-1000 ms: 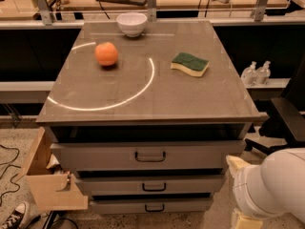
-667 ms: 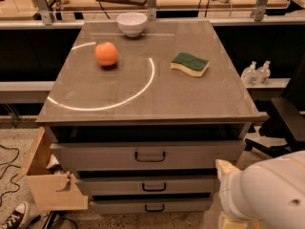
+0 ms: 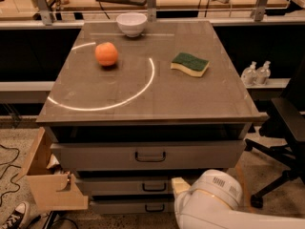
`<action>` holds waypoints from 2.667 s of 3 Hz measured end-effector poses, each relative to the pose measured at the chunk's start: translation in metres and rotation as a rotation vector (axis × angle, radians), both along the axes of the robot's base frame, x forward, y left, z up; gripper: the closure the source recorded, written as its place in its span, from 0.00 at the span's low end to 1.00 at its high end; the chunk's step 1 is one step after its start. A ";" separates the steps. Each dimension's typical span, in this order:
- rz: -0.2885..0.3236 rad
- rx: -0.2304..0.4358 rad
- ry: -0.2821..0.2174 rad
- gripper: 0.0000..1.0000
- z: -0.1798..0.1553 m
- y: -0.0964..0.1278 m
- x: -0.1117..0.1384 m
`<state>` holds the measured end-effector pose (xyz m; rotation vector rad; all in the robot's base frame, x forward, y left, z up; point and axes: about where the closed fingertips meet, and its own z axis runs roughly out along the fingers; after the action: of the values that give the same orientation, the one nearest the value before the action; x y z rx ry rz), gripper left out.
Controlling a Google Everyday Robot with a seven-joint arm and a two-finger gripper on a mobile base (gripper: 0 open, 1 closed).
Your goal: Open middle drawer
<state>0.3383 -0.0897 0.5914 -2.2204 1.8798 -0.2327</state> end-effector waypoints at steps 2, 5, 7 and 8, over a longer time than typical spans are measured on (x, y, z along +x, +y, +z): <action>0.058 -0.029 -0.005 0.00 -0.046 0.036 0.023; -0.106 0.096 0.076 0.00 -0.129 0.077 0.042; -0.091 0.112 0.127 0.00 -0.176 0.109 0.044; -0.095 0.099 0.116 0.00 -0.182 0.107 0.052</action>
Offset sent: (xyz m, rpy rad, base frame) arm 0.0399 0.0660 -0.1011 0.0193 0.0025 -0.1208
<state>0.3902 0.0173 0.4094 -2.1245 2.0133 -0.0259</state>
